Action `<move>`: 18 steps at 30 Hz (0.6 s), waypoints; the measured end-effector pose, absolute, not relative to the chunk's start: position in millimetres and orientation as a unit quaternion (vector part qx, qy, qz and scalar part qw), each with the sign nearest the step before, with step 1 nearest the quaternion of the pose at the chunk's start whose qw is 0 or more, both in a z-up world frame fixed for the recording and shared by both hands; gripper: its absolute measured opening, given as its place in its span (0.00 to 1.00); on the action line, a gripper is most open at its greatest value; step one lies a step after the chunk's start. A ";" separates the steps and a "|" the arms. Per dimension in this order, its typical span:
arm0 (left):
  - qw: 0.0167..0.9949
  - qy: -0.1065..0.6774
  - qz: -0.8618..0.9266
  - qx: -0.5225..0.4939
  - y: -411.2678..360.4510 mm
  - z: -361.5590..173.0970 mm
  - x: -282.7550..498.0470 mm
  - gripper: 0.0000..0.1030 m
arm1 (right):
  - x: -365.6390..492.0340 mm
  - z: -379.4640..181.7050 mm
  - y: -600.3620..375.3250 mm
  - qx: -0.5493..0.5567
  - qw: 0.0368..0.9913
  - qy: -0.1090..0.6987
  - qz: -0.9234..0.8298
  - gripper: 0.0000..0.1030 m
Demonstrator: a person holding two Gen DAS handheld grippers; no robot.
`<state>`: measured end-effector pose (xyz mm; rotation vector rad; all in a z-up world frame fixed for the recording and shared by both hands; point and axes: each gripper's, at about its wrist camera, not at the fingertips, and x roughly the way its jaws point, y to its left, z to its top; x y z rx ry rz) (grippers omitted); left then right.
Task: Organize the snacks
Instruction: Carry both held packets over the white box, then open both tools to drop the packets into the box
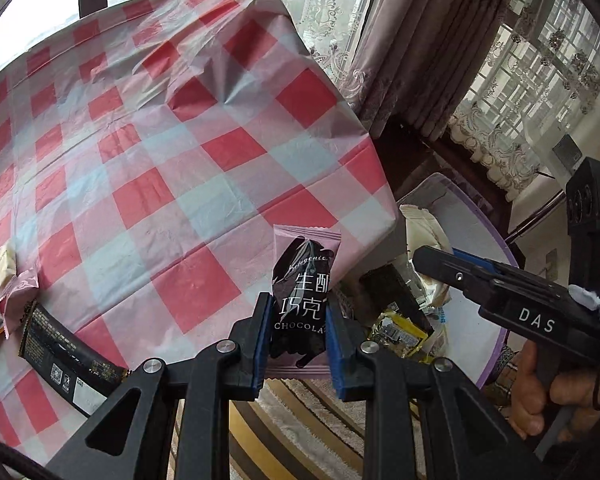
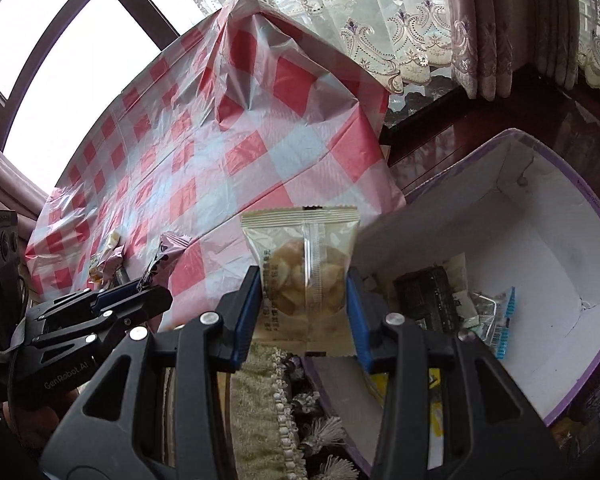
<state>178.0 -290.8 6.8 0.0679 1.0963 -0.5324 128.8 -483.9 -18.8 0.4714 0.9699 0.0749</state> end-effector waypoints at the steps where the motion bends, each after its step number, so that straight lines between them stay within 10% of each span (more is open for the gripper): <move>1: 0.815 0.519 -0.256 0.030 -298.1 5.5 177.8 0.25 | 127.6 -22.0 -491.6 0.231 0.855 0.463 0.030 0.44; 18: 0.770 0.562 -0.301 0.013 -351.6 -15.0 179.6 0.35 | 122.9 -43.3 -534.2 0.254 0.844 0.472 -0.008 0.51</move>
